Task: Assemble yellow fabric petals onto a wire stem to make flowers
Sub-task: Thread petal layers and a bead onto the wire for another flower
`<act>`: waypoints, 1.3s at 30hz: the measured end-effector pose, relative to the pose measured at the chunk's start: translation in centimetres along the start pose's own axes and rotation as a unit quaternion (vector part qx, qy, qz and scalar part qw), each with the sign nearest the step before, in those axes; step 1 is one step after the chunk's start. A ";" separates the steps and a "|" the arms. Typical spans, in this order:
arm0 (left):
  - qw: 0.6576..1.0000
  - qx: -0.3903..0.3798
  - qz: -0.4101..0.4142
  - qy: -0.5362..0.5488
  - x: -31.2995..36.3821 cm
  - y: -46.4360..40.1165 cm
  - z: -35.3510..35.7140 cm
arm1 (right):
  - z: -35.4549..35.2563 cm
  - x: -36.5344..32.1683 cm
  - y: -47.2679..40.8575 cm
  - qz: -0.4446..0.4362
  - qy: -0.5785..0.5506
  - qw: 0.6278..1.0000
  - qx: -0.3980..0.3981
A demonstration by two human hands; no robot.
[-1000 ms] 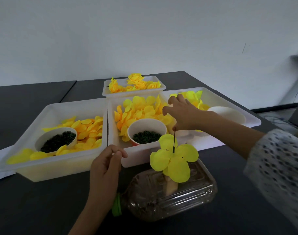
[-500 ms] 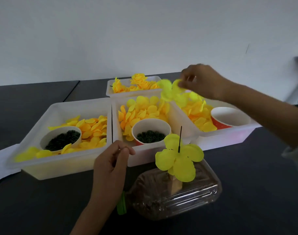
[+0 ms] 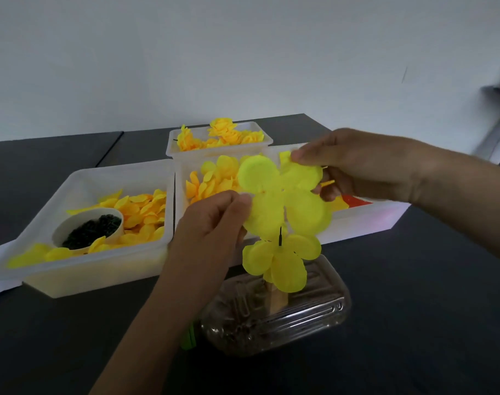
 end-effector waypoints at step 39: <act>0.993 -0.045 -0.058 -0.096 -3.4 2.8 0.4 | 1.0 6.5 -2.0 0.023 0.090 0.994 0.056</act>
Point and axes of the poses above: each hand's wrist, its own y-axis away from the middle knuckle, its own z-axis out of the palm, x = y × z, the point moved 6 cm from there along -y, towards the middle knuckle, and after that the axes turned 1 degree about z, right-handed, at the moved point
